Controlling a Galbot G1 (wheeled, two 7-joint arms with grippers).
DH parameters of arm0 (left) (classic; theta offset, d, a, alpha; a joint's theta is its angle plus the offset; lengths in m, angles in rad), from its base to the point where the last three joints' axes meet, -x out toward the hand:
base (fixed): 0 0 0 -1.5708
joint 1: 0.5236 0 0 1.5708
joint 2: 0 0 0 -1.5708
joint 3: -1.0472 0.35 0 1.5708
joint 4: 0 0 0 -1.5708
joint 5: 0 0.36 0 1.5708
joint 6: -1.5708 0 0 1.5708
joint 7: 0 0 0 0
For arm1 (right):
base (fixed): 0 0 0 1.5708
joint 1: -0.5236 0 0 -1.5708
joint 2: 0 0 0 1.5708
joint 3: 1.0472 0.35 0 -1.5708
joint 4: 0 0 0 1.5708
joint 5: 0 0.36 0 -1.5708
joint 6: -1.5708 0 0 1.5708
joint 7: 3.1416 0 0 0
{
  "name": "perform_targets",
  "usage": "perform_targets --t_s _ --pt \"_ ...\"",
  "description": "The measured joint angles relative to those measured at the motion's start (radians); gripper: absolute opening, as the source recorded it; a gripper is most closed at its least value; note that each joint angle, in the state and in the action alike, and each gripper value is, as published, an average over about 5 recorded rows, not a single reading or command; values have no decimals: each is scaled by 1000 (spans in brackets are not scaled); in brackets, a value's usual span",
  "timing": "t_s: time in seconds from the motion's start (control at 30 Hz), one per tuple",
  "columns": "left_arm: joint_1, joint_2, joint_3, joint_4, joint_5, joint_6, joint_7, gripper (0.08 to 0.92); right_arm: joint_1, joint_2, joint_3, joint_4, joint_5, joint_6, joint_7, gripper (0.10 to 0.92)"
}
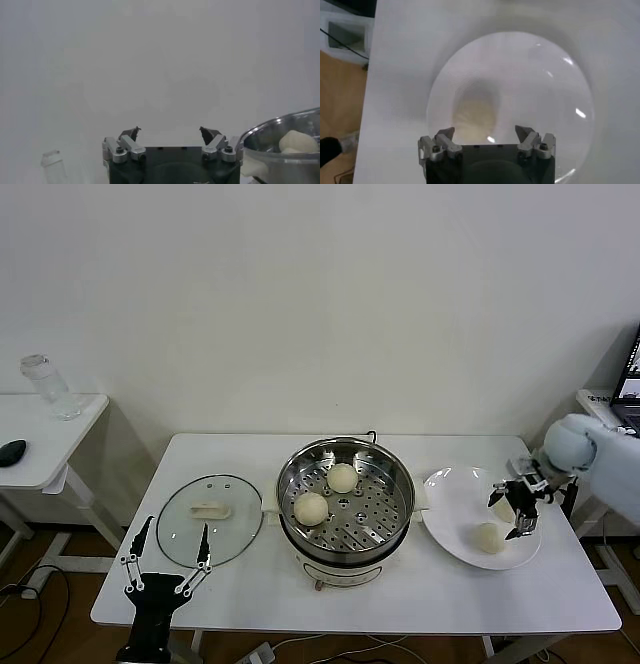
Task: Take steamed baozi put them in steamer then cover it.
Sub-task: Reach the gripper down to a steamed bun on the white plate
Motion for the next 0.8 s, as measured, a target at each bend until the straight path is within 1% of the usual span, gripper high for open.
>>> perform_targets --t_s 0.47,0.67,0.8 --pt "18 -2 -9 -4 2 -9 0 823 -73 25 46 -44 -44 12 14 818" --pt "17 -3 -8 -3 2 -11 0 823 -91 36 58 -57 -51 12 18 772" --pt "16 -3 -13 -4 0 -11 0 823 -95 39 70 -58 -53 12 24 699"
